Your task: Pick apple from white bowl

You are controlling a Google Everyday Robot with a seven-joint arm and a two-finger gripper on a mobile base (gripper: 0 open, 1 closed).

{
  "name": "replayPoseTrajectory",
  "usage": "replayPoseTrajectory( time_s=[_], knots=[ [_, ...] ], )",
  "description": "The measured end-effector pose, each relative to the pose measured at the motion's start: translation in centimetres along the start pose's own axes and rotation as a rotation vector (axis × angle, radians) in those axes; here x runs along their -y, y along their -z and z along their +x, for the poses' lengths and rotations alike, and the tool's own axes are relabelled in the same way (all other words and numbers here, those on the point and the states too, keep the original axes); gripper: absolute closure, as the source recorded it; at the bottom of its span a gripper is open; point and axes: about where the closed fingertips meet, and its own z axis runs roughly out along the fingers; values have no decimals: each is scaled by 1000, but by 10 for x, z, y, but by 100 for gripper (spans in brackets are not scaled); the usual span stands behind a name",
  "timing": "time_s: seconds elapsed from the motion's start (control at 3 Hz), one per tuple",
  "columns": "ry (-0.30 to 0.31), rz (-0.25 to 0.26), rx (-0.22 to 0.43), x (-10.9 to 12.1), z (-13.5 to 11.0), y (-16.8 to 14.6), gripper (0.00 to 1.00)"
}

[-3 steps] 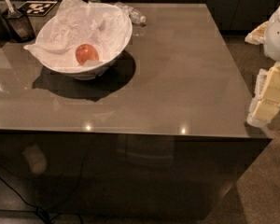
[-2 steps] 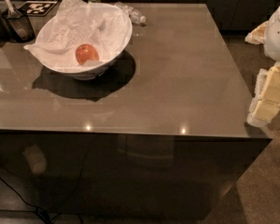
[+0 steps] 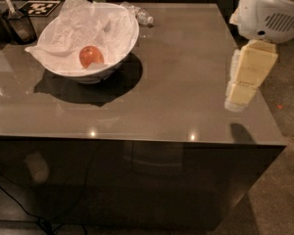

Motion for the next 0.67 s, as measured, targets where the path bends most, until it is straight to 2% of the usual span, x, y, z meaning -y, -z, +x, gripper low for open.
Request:
replayPoseTrajectory(
  time_s=[0.67],
  knots=[
    [3,21,34,6,-10,1,0]
  ],
)
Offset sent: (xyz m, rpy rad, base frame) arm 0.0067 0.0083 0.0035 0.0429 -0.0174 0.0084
